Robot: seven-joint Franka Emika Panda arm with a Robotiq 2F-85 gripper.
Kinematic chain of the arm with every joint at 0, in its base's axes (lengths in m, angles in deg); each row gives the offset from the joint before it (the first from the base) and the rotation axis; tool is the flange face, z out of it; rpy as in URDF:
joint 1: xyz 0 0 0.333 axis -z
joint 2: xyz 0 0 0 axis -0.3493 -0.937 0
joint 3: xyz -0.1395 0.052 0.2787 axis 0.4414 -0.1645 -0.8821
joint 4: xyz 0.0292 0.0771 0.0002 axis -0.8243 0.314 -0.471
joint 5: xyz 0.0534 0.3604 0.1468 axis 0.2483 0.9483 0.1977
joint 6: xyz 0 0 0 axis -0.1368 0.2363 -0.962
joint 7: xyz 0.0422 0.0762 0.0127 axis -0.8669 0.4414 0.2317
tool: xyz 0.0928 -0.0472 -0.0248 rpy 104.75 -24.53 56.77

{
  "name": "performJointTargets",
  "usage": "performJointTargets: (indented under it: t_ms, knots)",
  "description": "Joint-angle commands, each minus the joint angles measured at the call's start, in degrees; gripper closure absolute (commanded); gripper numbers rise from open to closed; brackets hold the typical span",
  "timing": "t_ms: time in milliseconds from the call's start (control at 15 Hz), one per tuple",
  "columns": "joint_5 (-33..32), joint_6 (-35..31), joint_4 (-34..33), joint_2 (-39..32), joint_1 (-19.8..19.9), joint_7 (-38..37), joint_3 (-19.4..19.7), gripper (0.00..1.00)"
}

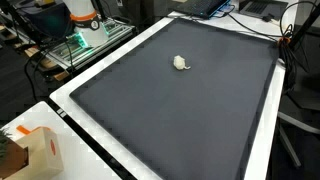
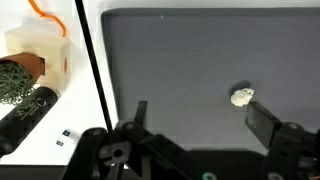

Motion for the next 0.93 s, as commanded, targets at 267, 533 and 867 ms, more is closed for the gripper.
performJointTargets:
  t_ms: [267,533,867]
  knots:
    - [-0.15,0.2,-0.17,0.0,-0.29,-0.19,0.15,0.0]
    - [2.95,-2.61,-1.79,-8.23,-4.75,1.83,1.58,0.0]
    - [10.58,-10.86,-5.26,-23.0,-10.72,5.5,2.45,0.0]
